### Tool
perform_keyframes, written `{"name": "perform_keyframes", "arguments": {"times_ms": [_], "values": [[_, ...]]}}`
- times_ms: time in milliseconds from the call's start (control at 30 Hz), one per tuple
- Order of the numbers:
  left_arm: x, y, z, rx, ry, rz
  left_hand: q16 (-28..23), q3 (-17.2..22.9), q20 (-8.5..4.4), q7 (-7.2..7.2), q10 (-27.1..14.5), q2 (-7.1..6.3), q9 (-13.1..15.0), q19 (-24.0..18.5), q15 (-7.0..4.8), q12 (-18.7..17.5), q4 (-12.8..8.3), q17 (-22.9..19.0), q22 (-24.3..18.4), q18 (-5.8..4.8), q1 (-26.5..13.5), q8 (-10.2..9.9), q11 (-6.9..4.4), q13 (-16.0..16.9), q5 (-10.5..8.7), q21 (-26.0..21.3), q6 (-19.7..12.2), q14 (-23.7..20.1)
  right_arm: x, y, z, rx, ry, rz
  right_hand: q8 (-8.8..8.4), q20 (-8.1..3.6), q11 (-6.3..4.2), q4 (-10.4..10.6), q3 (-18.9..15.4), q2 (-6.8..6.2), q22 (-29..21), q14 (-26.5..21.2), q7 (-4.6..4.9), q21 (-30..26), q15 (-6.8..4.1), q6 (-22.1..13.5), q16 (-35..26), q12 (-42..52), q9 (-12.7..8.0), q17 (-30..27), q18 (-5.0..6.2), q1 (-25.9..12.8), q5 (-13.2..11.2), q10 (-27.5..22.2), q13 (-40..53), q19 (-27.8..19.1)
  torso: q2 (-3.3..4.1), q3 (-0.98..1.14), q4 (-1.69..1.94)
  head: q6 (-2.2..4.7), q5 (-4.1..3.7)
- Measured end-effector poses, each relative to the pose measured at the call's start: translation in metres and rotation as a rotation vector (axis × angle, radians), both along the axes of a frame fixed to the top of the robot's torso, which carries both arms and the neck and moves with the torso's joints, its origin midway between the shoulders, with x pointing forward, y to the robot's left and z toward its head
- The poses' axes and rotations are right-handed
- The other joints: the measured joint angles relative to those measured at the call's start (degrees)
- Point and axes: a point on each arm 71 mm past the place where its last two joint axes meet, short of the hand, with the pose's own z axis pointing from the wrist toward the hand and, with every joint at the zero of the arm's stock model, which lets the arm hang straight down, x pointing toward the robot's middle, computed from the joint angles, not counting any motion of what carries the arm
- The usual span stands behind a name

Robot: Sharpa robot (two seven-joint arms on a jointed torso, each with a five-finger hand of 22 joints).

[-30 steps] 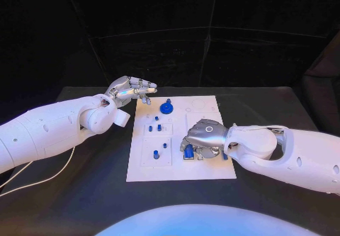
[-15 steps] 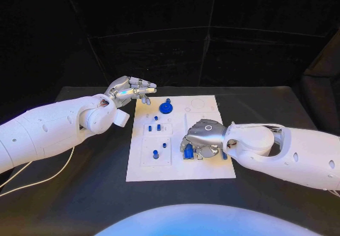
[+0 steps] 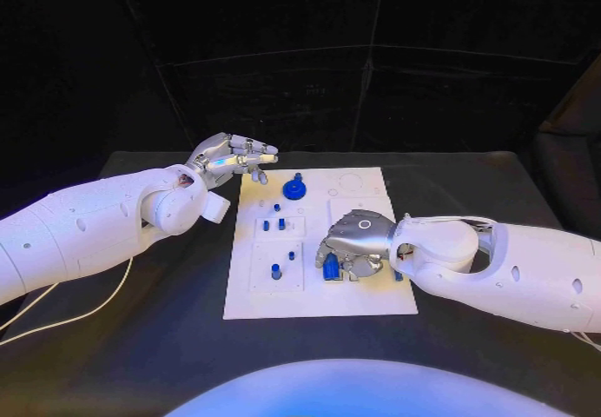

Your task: Assemble the parts on the task board

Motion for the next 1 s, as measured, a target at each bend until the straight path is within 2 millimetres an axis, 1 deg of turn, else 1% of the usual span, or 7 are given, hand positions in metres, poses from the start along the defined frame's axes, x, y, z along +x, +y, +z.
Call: {"name": "perform_keyframes", "arguments": {"times_ms": [333, 633, 733, 800, 867, 900, 1000], "values": [[0.0001, -0.0001, 0.0, 0.0, 0.0, 0.0, 0.0, 0.0, 0.0, 0.0, 0.0, 0.0, 0.0, 0.0, 0.0, 0.0, 0.0, -0.1, 0.0, 0.0, 0.0, 0.0, 0.0, 0.0, 0.0, 0.0, 0.0, 0.0, 0.0012, -0.0014, -0.0016, -0.016, 0.011, -0.006, -0.52, 0.21, 0.2, 0.1, 0.3, -0.01, -0.1, 0.2, 0.09, 0.0, 0.21, -0.1, 0.0, -0.1, 0.0, 0.0, 0.0, 0.0, 0.0, -0.2, -0.2, -0.2, -0.01, 0.01, -0.05, -0.07, -0.01], [0.0001, -0.0001, 0.0, 0.0, -0.001, 0.001, 0.0, 0.0, 0.0, 0.0, 0.0, 0.0, 0.0, 0.0, 0.0, 0.0, 0.0, -0.1, 0.0, 0.0, 0.0, 0.0, 0.0, 0.0, 0.0, 0.0, 0.0, 0.0, 0.002, -0.0016, -0.0025, -0.028, 0.016, -0.011, -0.26, 0.21, 0.2, 0.1, 0.3, -0.11, -0.2, 0.2, 0.2, 0.0, 0.2, -0.2, 0.0, -0.2, -0.1, 0.0, 0.0, 0.1, 0.0, -0.2, -0.3, -0.2, -0.02, 0.01, -0.05, -0.08, -0.07], [0.0002, -0.0001, 0.0, 0.0, -0.001, 0.001, 0.0, 0.0, 0.0, 0.0, 0.0, 0.0, 0.0, 0.0, 0.0, 0.0, 0.0, 0.0, 0.0, 0.0, 0.0, 0.0, 0.0, 0.0, 0.0, 0.0, 0.0, 0.0, 0.0022, -0.0016, -0.0029, -0.032, 0.018, -0.012, -0.32, 0.34, 0.4, 0.3, 0.5, -0.63, -0.4, 0.2, 0.51, 0.0, 0.2, -0.5, 0.0, -0.5, -0.3, 0.0, 0.0, -0.4, 0.0, -0.4, -0.6, -0.3, -0.02, 0.01, -0.05, -0.09, -0.07], [0.0002, -0.0001, 0.0, 0.0, -0.001, 0.001, 0.0, 0.0, 0.0, 0.0, 0.0, 0.0, 0.0, 0.0, 0.0, 0.0, 0.0, 0.0, 0.0, 0.0, 0.0, 0.0, 0.0, 0.0, 0.0, 0.0, 0.0, 0.0, 0.0023, -0.0015, -0.0031, -0.034, 0.019, -0.012, -1.34, 0.41, 0.26, 0.4, 0.7, -1.03, -0.4, 0.2, 1.15, 0.0, 0.2, -1.1, 0.0, -0.7, -0.5, 0.0, 0.0, -0.8, 0.6, -0.6, -0.8, -0.4, -0.02, 0.01, -0.05, -0.09, -0.07], [0.0002, -0.0001, 0.0, 0.0, -0.001, 0.001, 0.0, 0.0, 0.0, 0.0, 0.0, 0.0, 0.0, 0.0, 0.0, 0.0, 0.0, 0.0, 0.0, 0.0, 0.0, 0.0, 0.0, 0.0, 0.0, 0.0, 0.0, 0.0, 0.0025, -0.0018, -0.0033, -0.038, 0.02, -0.012, -2.95, 0.41, -0.18, 0.3, 1.0, -1.35, -0.7, 0.2, 2.27, 0.0, 0.2, -2.3, 0.0, -1.1, -1.0, 0.0, 0.0, -1.1, 1.1, -1.0, -1.1, -0.4, -0.02, 0.0, -0.05, -0.09, -0.07], [0.0002, -0.0001, 0.0, 0.0, -0.001, 0.001, 0.0, 0.0, 0.0, 0.0, 0.0, 0.0, 0.0, 0.0, 0.0, 0.0, 0.0, 0.0, 0.0, 0.0, 0.0, 0.0, 0.0, 0.0, 0.0, 0.0, 0.0, 0.0, 0.0027, -0.0018, -0.0034, -0.039, 0.021, -0.013, -3.77, 0.41, -0.44, 0.1, 1.0, -1.5, -0.8, 0.2, 2.26, 0.0, 0.2, -3.3, 0.0, -1.2, -1.2, 0.0, -0.01, -1.2, 1.2, -1.3, -1.3, -0.4, -0.02, 0.0, -0.05, -0.1, -0.07], [0.0002, -0.0001, 0.0, 0.0, -0.001, 0.001, 0.0, 0.0, 0.0, 0.0, 0.0, 0.0, 0.0, 0.0, 0.0, 0.0, 0.0, 0.0, 0.0, 0.0, 0.0, 0.0, 0.0, 0.0, 0.0, 0.0, 0.0, 0.0, 0.0027, -0.0016, -0.0038, -0.043, 0.023, -0.013, -5.96, 0.09, -0.94, -0.2, 0.8, -1.74, -1.1, 0.1, 0.89, -0.4, -0.36, -7.3, 0.0, -1.7, -1.6, 0.0, 0.0, -1.1, 1.2, -1.8, -1.8, -0.7, -0.02, -0.01, -0.04, -0.14, -0.07]]}}
